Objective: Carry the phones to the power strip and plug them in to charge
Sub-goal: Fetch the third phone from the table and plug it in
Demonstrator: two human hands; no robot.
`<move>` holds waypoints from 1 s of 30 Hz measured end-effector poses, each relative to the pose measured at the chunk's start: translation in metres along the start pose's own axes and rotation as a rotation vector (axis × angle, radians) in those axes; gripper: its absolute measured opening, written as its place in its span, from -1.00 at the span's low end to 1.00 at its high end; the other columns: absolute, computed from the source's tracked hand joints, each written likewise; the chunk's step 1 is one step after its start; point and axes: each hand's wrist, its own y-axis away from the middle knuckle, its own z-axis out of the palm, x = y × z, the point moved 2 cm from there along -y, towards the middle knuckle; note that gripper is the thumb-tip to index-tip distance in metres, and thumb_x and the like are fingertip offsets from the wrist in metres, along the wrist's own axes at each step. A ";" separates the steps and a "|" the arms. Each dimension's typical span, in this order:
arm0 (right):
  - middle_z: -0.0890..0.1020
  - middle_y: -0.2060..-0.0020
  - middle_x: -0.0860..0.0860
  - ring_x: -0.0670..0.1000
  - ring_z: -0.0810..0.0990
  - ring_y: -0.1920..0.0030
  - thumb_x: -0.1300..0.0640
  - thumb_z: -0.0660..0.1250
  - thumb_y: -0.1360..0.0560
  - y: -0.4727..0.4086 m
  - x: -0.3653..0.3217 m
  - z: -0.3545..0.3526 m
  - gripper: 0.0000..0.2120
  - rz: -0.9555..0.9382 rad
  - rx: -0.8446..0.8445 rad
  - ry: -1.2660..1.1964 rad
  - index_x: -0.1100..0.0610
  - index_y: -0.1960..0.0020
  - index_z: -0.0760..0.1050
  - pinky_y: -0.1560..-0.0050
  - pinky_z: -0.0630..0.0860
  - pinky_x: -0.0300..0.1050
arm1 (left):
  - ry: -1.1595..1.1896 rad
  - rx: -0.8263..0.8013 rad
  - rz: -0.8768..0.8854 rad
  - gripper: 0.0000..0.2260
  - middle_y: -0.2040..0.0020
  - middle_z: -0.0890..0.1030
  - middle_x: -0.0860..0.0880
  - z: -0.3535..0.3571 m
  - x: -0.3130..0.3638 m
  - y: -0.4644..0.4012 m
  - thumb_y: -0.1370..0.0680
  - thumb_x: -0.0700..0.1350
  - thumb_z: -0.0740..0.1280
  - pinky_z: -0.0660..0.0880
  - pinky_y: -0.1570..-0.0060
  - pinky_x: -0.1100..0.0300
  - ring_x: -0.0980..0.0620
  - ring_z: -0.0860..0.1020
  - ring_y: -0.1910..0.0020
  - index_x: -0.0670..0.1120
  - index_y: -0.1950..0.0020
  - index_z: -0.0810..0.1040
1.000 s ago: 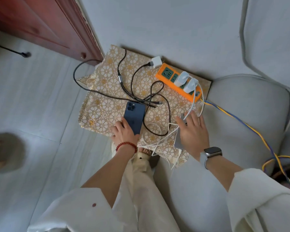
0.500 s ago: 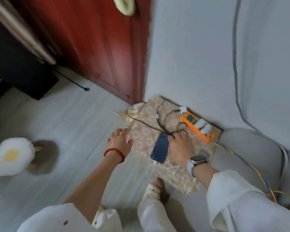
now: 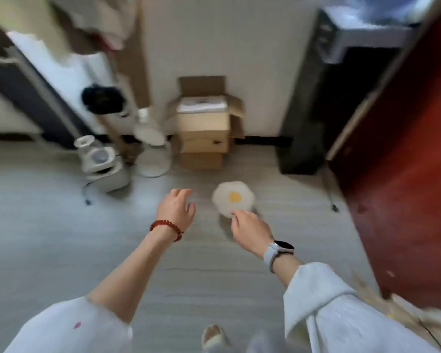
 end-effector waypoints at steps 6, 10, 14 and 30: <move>0.52 -0.22 0.11 0.12 0.46 -0.24 0.15 0.08 -0.54 -0.084 -0.207 0.067 -0.68 -0.411 -0.188 -0.021 0.12 -0.26 0.41 -0.23 0.35 -0.05 | 0.070 0.250 -0.376 -0.66 -0.27 0.45 -0.15 -0.115 -0.180 0.024 -0.53 -0.10 0.20 0.38 -0.22 -0.03 -0.13 0.40 -0.25 -0.11 -0.30 0.40; 0.53 -0.22 0.08 0.12 0.47 -0.22 0.12 0.08 -0.54 -0.133 -0.335 0.120 -0.69 -0.609 -0.284 -0.003 0.09 -0.24 0.42 -0.19 0.38 -0.03 | 0.072 0.372 -0.593 -0.66 -0.27 0.46 -0.15 -0.174 -0.291 0.031 -0.52 -0.11 0.20 0.38 -0.22 -0.03 -0.14 0.41 -0.25 -0.11 -0.29 0.40; 0.56 -0.16 0.12 0.13 0.49 -0.19 0.13 0.09 -0.53 -0.184 -0.450 0.167 -0.70 -0.769 -0.355 -0.013 0.12 -0.22 0.44 -0.18 0.41 0.00 | 0.071 0.431 -0.728 -0.67 -0.27 0.46 -0.15 -0.226 -0.386 0.015 -0.52 -0.10 0.21 0.38 -0.22 -0.01 -0.14 0.42 -0.25 -0.11 -0.29 0.41; 0.55 -0.18 0.11 0.12 0.51 -0.16 0.17 0.06 -0.55 -0.288 -0.888 0.350 -0.68 -1.215 -0.548 0.089 0.15 -0.25 0.42 -0.07 0.43 -0.09 | 0.221 0.715 -1.104 -0.67 -0.30 0.42 -0.15 -0.442 -0.741 0.022 -0.54 -0.13 0.19 0.32 -0.30 0.03 -0.12 0.37 -0.29 -0.12 -0.30 0.39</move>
